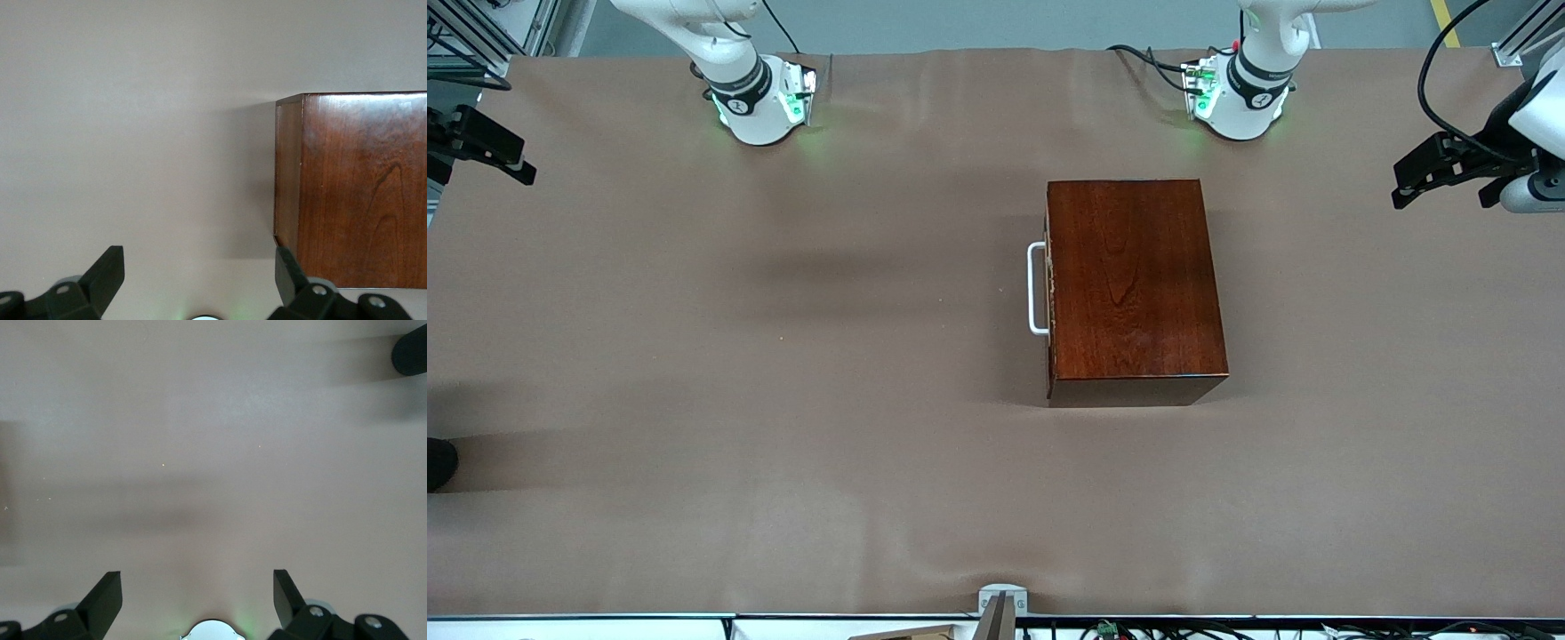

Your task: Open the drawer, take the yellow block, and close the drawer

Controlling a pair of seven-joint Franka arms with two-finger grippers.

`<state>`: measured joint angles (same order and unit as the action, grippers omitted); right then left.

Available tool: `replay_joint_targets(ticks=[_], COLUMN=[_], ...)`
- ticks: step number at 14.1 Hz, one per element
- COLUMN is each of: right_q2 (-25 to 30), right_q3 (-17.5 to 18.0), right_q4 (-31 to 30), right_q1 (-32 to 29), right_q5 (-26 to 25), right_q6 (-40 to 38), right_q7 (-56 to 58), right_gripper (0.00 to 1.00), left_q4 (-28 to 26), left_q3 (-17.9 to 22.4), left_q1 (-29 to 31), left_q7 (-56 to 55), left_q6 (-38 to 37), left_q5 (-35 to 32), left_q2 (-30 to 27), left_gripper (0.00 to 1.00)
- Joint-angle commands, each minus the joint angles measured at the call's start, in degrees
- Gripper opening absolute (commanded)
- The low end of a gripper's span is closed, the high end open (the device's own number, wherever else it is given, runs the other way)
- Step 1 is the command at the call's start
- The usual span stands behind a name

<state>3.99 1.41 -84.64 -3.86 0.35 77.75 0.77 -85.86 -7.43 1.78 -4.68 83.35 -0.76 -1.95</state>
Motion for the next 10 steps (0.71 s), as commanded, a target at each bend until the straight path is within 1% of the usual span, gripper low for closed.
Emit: replay_joint_targets(ticks=[1, 10], right_q2=[-0.2, -0.3], right_q3=[0.9, 0.9], right_q4=[0.6, 0.6], right_q1=[-1.5, -1.5], right_q5=[-0.2, -0.2], right_q6=[-0.6, -0.5], right_q7=[0.6, 0.5], right_gripper=[1.0, 1.0], left_q4=[0.5, 1.0], left_q3=[-0.5, -0.6], left_q1=[0.7, 0.7], left_q7=[0.4, 0.2], left_q6=[-0.8, -0.8], left_q5=[0.5, 0.4], left_q2=[-0.1, 0.0], left_gripper=[1.0, 1.0])
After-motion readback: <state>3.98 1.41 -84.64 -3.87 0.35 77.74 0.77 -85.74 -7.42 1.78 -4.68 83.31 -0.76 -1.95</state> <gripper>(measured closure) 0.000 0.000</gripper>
